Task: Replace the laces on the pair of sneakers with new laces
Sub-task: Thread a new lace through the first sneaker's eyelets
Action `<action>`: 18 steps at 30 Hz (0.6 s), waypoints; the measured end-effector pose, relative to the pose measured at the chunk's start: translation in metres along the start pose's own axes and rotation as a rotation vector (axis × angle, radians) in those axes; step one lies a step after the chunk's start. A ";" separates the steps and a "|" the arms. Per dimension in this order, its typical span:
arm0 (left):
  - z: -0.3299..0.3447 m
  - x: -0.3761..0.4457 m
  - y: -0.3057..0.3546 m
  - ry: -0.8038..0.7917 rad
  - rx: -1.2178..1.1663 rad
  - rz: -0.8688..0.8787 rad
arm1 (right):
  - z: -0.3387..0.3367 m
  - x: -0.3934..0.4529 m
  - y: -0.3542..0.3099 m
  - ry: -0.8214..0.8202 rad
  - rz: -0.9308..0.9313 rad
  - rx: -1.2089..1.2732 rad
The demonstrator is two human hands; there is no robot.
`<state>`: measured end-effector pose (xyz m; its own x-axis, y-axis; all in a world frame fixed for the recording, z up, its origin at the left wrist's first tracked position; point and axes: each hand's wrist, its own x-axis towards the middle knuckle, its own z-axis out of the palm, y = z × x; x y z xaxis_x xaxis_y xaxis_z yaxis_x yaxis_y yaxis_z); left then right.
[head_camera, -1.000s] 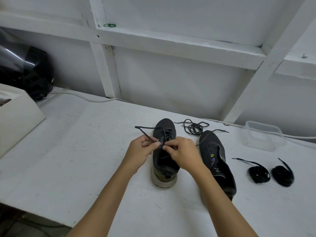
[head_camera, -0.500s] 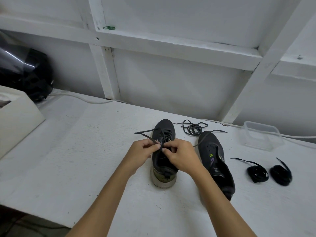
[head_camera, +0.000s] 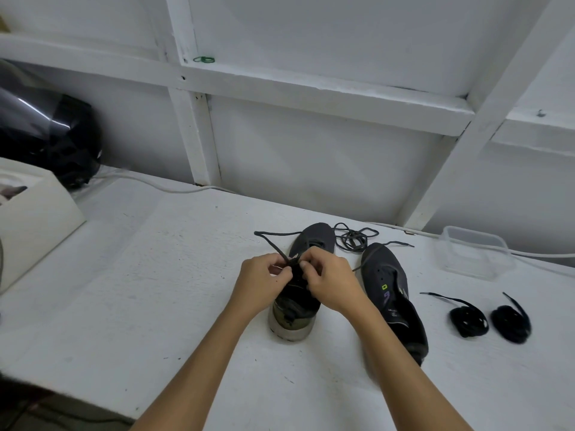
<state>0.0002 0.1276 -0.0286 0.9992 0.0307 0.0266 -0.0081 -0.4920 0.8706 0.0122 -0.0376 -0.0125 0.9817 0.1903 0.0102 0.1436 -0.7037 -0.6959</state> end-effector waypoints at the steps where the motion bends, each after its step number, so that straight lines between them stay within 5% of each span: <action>1: 0.002 0.000 0.000 0.018 0.011 -0.002 | -0.001 -0.001 0.000 -0.005 0.008 0.025; 15: 0.004 0.002 0.003 0.133 0.066 -0.080 | -0.035 -0.010 -0.002 0.115 0.342 1.231; 18: 0.005 0.000 0.005 0.088 0.065 -0.097 | -0.040 -0.002 -0.004 0.051 0.368 0.933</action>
<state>0.0001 0.1206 -0.0263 0.9878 0.1556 -0.0109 0.0940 -0.5381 0.8376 0.0151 -0.0625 0.0194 0.9527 0.0240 -0.3029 -0.3037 0.1095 -0.9465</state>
